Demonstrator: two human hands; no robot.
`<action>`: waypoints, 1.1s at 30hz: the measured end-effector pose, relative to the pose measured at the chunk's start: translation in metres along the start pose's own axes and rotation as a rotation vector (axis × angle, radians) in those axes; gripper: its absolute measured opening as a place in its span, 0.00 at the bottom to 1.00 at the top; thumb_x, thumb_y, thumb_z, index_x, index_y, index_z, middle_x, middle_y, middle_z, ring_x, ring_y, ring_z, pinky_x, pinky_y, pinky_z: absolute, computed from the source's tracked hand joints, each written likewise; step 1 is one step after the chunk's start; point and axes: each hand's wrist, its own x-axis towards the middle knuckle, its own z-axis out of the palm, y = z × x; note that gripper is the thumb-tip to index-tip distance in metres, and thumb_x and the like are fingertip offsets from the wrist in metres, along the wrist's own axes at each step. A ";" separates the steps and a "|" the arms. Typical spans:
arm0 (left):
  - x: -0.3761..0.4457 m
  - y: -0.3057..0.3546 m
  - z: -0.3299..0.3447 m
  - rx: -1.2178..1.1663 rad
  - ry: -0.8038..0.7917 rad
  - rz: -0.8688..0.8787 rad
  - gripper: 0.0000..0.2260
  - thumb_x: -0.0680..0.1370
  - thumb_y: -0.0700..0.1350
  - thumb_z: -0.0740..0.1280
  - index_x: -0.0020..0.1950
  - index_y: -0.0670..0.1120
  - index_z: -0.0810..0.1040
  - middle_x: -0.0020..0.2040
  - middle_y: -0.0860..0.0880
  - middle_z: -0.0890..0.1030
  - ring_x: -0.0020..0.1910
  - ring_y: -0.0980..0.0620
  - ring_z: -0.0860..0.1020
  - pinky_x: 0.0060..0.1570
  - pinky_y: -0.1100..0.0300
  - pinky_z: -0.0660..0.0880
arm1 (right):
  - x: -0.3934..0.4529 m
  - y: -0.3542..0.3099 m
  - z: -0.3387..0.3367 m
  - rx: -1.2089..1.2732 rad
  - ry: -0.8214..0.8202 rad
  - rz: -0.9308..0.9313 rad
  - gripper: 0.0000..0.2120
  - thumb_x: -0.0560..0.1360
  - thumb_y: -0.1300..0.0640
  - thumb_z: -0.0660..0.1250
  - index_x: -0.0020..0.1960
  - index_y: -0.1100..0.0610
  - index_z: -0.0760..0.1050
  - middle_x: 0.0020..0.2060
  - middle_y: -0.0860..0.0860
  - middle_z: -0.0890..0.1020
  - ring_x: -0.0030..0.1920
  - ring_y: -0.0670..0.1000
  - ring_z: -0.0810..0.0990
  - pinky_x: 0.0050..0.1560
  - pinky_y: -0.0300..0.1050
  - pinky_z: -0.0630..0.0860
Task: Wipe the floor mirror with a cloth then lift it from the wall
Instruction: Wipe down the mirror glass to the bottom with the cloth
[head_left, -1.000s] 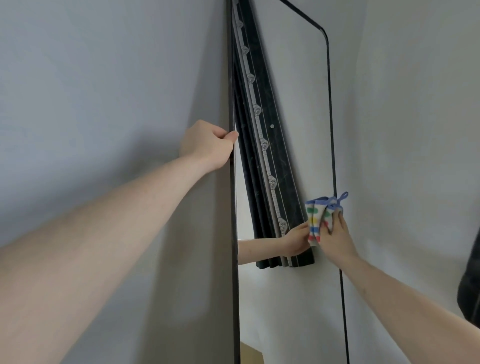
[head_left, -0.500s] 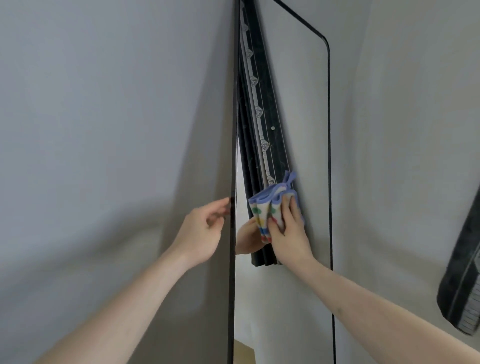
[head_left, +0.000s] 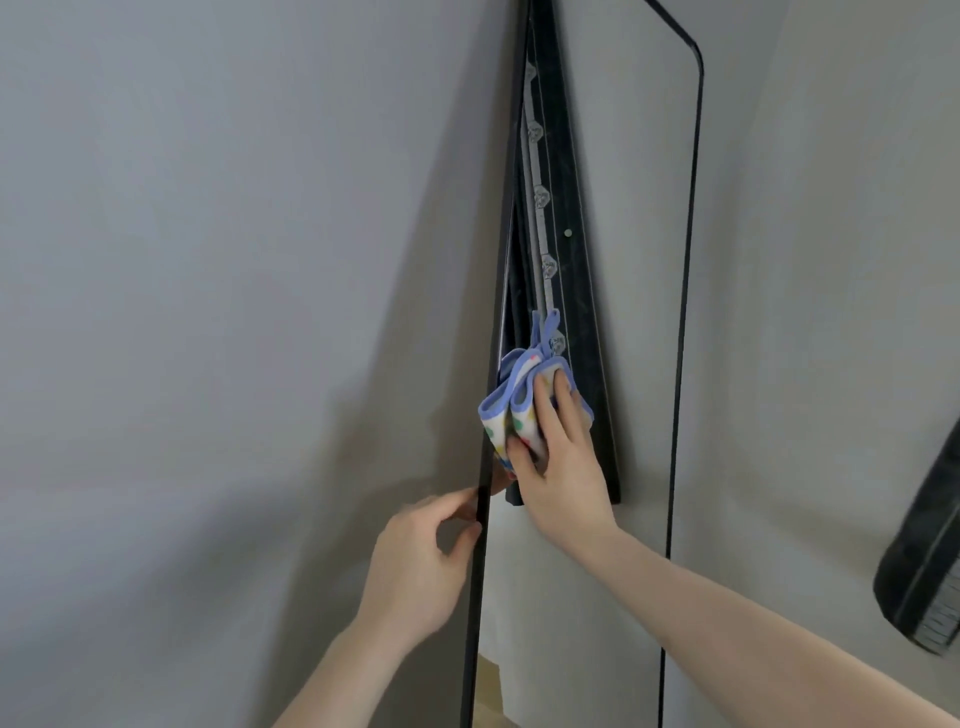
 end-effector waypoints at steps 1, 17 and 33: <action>-0.006 -0.004 0.002 0.025 -0.009 0.006 0.19 0.79 0.44 0.70 0.63 0.66 0.80 0.52 0.67 0.82 0.56 0.63 0.79 0.55 0.66 0.74 | -0.005 0.003 0.002 -0.002 0.002 0.007 0.36 0.83 0.49 0.63 0.84 0.40 0.45 0.84 0.40 0.47 0.84 0.46 0.42 0.80 0.54 0.61; -0.037 -0.026 -0.001 0.112 -0.159 -0.063 0.15 0.84 0.46 0.64 0.67 0.63 0.79 0.56 0.68 0.82 0.58 0.70 0.75 0.57 0.79 0.65 | 0.041 -0.036 -0.007 -0.004 0.058 0.043 0.34 0.84 0.45 0.61 0.84 0.45 0.48 0.84 0.42 0.48 0.84 0.47 0.44 0.75 0.44 0.57; -0.041 -0.025 -0.003 0.097 -0.283 -0.085 0.15 0.83 0.45 0.64 0.61 0.66 0.79 0.49 0.77 0.79 0.51 0.57 0.83 0.55 0.65 0.76 | 0.040 -0.045 -0.005 -0.040 0.060 0.006 0.38 0.82 0.44 0.65 0.84 0.47 0.48 0.84 0.45 0.48 0.84 0.49 0.44 0.80 0.54 0.60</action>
